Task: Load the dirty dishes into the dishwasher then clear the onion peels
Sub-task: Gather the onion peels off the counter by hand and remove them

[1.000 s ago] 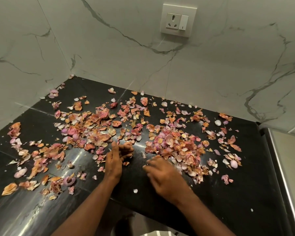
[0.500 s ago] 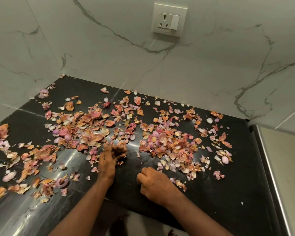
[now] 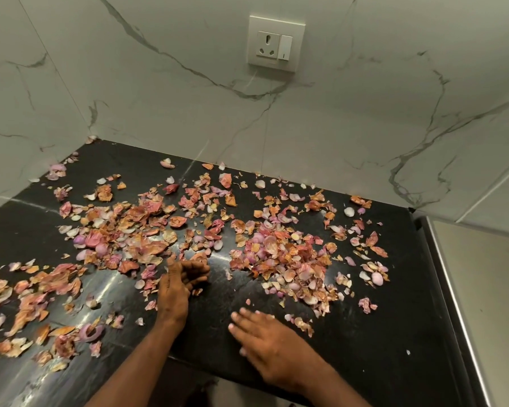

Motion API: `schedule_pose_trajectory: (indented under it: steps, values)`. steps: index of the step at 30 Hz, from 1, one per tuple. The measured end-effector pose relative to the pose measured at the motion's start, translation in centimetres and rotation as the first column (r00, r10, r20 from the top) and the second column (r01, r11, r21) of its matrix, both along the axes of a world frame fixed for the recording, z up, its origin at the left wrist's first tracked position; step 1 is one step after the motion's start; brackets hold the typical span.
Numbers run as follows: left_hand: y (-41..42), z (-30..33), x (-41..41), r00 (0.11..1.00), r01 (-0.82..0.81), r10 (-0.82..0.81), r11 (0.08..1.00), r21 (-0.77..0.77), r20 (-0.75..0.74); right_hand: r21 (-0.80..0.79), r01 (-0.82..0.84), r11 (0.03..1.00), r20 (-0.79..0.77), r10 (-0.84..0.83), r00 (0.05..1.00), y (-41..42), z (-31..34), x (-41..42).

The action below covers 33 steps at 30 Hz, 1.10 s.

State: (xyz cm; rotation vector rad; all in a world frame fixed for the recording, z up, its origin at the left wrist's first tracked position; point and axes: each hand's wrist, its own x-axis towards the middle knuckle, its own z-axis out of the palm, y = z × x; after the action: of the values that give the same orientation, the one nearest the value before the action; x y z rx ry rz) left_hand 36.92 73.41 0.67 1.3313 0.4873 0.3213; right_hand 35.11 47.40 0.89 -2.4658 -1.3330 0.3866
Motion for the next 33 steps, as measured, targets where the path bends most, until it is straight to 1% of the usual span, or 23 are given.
schedule_pose_trajectory:
  steps: [1,3,5,8,10,11,12,14,15,17,19,21,22,24,25,26,27,28,29,30,31,32,33]
  values:
    - [0.0,0.0,0.0,1.0,0.001,-0.001,1.0,-0.006,-0.001,-0.049,-0.027,0.998,-0.019,0.026,0.999,0.1,-0.3,-0.3]
    - [0.0,0.1,0.0,1.0,-0.005,0.005,1.0,-0.01,-0.006,-0.104,0.035,0.994,-0.012,-0.036,0.999,-0.4,-0.3,0.1]
    - [-0.1,0.1,0.0,1.0,-0.01,0.01,1.0,-0.004,-0.005,-0.146,0.168,0.975,-0.001,-0.17,0.985,-1.0,0.1,1.3]
    - [-0.2,0.2,-0.1,1.0,-0.009,0.009,1.0,-0.004,0.004,-0.214,0.366,0.905,0.013,-0.372,0.928,-2.3,0.6,4.1]
    - [-0.1,0.2,-0.1,1.0,-0.003,0.003,1.0,0.0,0.002,-0.197,0.472,0.86,-0.01,-0.483,0.876,-3.1,1.2,5.6]
    - [-0.1,0.3,-0.1,1.0,0.003,-0.003,1.0,0.003,0.001,-0.147,0.524,0.839,-0.05,-0.536,0.843,-3.4,1.7,6.1]
    - [-0.1,0.2,-0.1,1.0,0.008,-0.008,1.0,0.006,0.001,-0.062,0.585,0.809,-0.099,-0.588,0.803,-3.6,2.2,6.3]
    - [0.0,0.2,-0.1,1.0,0.013,-0.013,1.0,-0.001,0.009,0.173,0.688,0.705,-0.168,-0.667,0.726,-3.6,3.3,6.2]
    - [0.0,0.2,-0.1,1.0,0.014,-0.014,1.0,-0.011,0.015,0.265,0.718,0.644,-0.193,-0.694,0.694,-3.6,3.7,6.2]
    - [-0.1,0.2,-0.1,1.0,0.012,-0.012,1.0,-0.019,0.018,0.371,0.756,0.54,-0.237,-0.732,0.639,-3.7,3.9,6.3]
    - [-0.2,0.2,-0.1,1.0,0.019,-0.019,1.0,-0.023,0.019,0.408,0.774,0.484,-0.233,-0.765,0.6,-3.8,3.9,6.6]
    - [-0.1,-0.1,0.0,1.0,0.028,-0.027,0.999,-0.026,0.015,0.412,0.781,0.47,-0.225,-0.778,0.587,-4.0,3.9,7.0]
    - [0.0,-0.2,0.1,0.999,0.031,-0.031,0.999,-0.014,0.011,0.408,0.77,0.49,-0.222,-0.765,0.604,-4.1,3.9,7.0]
    - [0.0,-0.5,0.0,0.999,0.04,-0.04,0.998,0.04,-0.005,0.369,0.73,0.575,-0.229,-0.705,0.671,-4.1,3.7,6.8]
    - [-0.2,-0.5,-0.2,0.999,0.053,-0.052,0.993,0.107,-0.015,0.34,0.72,0.605,-0.247,-0.681,0.689,-4.1,3.4,6.5]
    - [-0.5,-0.5,-0.4,0.996,0.085,-0.079,0.969,0.23,-0.033,0.325,0.724,0.609,-0.267,-0.675,0.688,-4.1,3.2,6.1]
    - [-0.9,-0.6,-0.6,0.99,0.143,-0.127,0.903,0.405,-0.064,0.33,0.739,0.588,-0.275,-0.688,0.671,-4.3,2.9,5.7]
    - [-1.5,-1.0,-0.9,0.976,0.216,-0.179,0.774,0.595,-0.122,0.349,0.755,0.555,-0.269,-0.713,0.648,-4.5,2.6,5.3]
    - [-2.2,-1.6,-1.1,0.953,0.299,-0.223,0.594,0.747,-0.205,0.369,0.767,0.525,-0.254,-0.736,0.627,-4.8,2.3,5.0]
    - [-2.9,-2.4,-1.3,0.928,0.365,-0.223,0.398,0.842,-0.297,0.378,0.769,0.515,-0.237,-0.749,0.619,-5.2,2.0,4.7]
    - [-3.7,-3.1,-1.4,0.91,0.408,-0.184,0.227,0.884,-0.372,0.379,0.761,0.526,-0.216,-0.749,0.626,-5.4,1.6,4.4]
    - [-4.6,-3.4,-1.4,0.901,0.43,-0.13,0.124,0.894,-0.415,0.373,0.746,0.552,-0.19,-0.741,0.644,-5.6,1.1,4.0]
    - [-5.3,-3.3,-1.1,0.892,0.451,-0.076,0.075,0.889,-0.446,0.36,0.728,0.584,-0.16,-0.73,0.664,-5.7,0.5,3.8]
